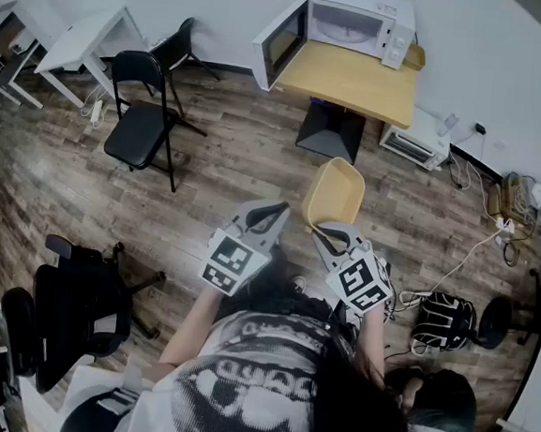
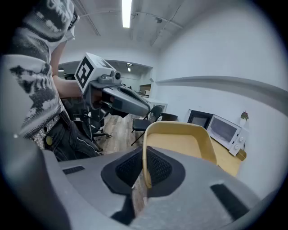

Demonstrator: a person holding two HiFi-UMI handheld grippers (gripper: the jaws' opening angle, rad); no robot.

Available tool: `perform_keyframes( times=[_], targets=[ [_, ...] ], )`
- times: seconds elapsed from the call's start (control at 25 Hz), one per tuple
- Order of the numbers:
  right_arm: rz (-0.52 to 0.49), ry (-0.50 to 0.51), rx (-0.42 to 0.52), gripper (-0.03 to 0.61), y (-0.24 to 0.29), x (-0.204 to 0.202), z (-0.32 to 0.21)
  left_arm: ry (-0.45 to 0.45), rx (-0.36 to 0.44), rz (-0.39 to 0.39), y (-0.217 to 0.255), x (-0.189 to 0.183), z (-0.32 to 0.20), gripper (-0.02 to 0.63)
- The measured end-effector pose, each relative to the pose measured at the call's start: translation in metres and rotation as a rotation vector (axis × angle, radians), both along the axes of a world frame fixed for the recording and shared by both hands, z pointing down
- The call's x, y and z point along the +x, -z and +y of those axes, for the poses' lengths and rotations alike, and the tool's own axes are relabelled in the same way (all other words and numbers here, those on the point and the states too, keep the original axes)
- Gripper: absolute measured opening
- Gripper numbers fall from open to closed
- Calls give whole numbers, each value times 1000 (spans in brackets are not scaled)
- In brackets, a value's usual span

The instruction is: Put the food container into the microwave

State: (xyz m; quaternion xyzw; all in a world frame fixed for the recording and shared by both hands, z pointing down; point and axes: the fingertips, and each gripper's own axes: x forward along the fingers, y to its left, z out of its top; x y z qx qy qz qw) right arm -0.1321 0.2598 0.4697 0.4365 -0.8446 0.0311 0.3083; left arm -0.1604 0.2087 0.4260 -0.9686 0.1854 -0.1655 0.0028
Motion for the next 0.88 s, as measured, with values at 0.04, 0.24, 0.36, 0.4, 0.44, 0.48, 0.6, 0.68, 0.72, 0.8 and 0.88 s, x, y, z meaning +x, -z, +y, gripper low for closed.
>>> perform_keyframes(
  times=[0.04,0.24,0.36,0.4,0.44,0.48,0.6,0.68,0.72,0.8,0.88],
  targets=[
    [-3,-6,-3,21,-1,3,1,-1,2,1,1,2,1,1],
    [-32,-34,12,21,-2,13,2,-11,3,3,1,10,5,2],
    [-36,-45,13,21,-3,19,0,-22,1,-4,0,16,5,2],
    [-35,-51,12,21,-3,21,1,-25,0,-6,0,18,4,2],
    [-34,-56,12,21,-3,23,1,-28,-2,-6,0,20,3,2],
    [-35,-60,15,21,-2,25,1,-31,-4,-7,-1,22,2,2],
    [-34,-82,9,21,-5,34,2,-47,-13,-15,-5,31,0,2],
    [-35,-108,-8,21,-12,44,4,-65,-20,-25,-9,40,0,2],
    [-40,-120,-13,21,-14,49,4,-75,-24,-29,-11,45,-1,2],
    [-57,-139,-12,21,-15,60,1,-97,-29,-30,-12,57,-2,2],
    [-69,-154,-10,21,-15,70,-6,-115,-32,-31,-13,69,-6,2]
  ],
)
